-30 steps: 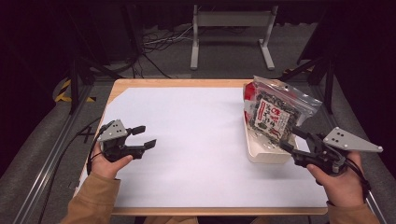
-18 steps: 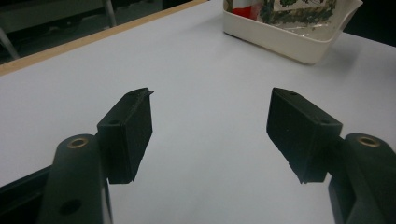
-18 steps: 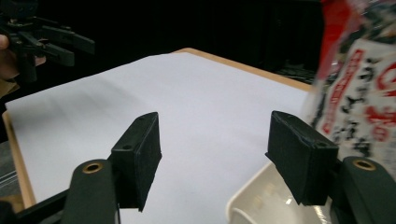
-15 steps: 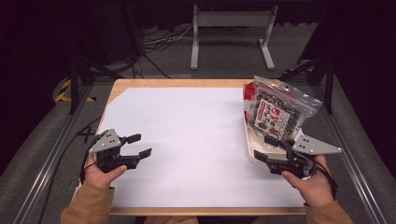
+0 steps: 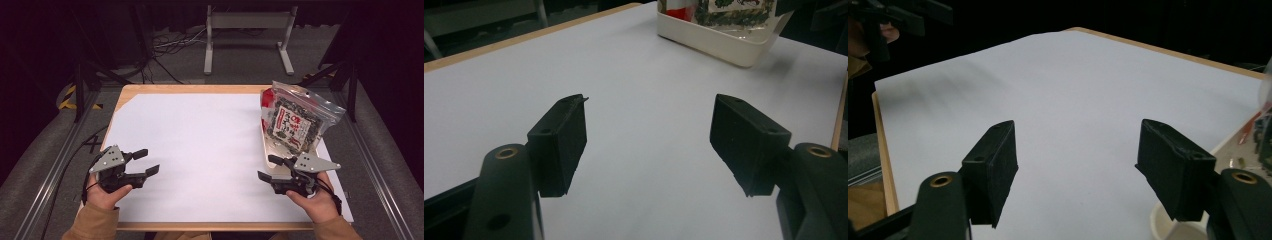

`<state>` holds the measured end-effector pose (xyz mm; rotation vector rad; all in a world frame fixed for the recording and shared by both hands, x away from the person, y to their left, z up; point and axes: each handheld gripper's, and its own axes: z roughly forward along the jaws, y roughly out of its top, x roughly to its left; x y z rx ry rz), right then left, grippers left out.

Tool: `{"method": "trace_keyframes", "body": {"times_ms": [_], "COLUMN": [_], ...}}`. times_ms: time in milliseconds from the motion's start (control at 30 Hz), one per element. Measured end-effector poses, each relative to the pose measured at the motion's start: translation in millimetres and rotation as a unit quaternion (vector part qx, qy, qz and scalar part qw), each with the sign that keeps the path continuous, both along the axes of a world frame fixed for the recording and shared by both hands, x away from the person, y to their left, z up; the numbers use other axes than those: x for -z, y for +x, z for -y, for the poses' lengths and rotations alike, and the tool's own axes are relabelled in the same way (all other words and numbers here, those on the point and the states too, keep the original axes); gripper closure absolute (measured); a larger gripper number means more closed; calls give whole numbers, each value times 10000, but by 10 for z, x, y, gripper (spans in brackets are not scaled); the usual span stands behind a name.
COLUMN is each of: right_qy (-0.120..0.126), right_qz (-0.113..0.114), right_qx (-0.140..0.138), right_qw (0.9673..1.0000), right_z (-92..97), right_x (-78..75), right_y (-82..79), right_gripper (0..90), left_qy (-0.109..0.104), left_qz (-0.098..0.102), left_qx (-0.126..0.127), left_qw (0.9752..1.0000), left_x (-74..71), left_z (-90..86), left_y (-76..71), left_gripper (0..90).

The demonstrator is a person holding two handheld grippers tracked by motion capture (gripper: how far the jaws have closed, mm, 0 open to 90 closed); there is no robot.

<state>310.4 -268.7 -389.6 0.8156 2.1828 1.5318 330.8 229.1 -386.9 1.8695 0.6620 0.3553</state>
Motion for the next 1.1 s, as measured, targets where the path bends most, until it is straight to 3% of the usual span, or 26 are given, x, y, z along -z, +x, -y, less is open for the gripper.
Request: {"method": "trace_keyframes", "body": {"times_ms": [267, 467, 733, 1100], "right_qy": [-28, -73, -151, -136], "right_qz": [-40, 132, 235, 188], "right_qx": [5, -5, -25, -1], "right_qw": [10000, 9999, 9996, 9997], "right_z": [-62, -119, -184, -180], "right_x": [229, 353, 417, 400], "right_y": [33, 41, 31, 32], "right_gripper": [323, 327, 321, 311], "left_qy": [-10, -7, 0, -11], "left_qz": [8, 9, 16, -16], "left_qx": [32, 49, 46, 50], "left_qw": [10000, 10000, 10000, 10000], "left_x": [40, 52, 60, 65], "left_z": [13, 9, 13, 15], "left_y": [11, 16, 21, 19], "left_gripper": [314, 314, 314, 313]}}
